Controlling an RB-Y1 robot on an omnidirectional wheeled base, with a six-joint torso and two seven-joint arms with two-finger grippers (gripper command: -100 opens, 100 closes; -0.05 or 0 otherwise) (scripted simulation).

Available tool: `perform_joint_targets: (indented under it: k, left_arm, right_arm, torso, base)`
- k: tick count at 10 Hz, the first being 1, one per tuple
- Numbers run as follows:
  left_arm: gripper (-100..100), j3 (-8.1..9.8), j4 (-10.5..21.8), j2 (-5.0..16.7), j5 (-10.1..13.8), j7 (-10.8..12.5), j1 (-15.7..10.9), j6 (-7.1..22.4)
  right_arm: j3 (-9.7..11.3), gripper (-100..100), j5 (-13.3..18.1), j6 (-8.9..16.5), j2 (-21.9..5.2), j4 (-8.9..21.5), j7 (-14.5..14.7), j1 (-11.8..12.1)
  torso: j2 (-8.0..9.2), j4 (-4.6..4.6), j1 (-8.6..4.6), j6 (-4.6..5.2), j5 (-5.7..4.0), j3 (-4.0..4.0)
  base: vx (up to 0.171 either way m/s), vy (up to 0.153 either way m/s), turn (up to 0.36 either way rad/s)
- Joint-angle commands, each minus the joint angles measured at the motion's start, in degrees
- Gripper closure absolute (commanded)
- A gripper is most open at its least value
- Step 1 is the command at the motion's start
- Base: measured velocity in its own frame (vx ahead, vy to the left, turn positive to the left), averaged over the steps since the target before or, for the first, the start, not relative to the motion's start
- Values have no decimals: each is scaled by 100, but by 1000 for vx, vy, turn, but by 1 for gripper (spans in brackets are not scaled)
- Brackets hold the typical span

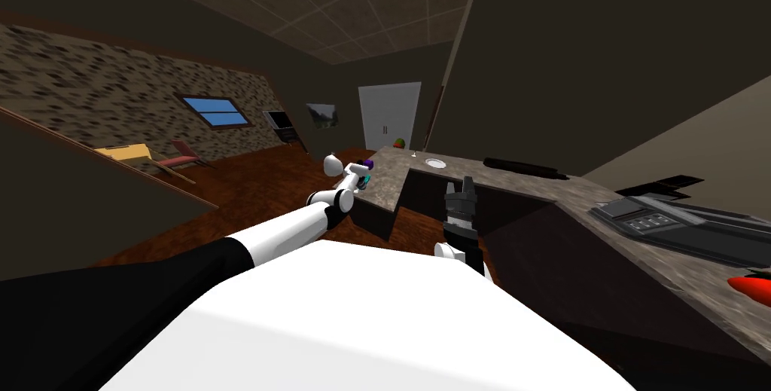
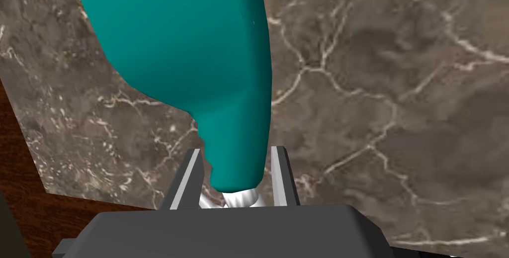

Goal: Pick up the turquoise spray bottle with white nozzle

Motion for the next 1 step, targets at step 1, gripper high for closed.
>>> perform_joint_targets:
  k: [1]
  left_arm:
    - [0,0,0,0,0,0,0,0]
  right_arm:
    - [0,0,0,0,0,0,0,0]
  torso:
    - [0,0,0,0,0,0]
  base:
    - [-6,1,1]
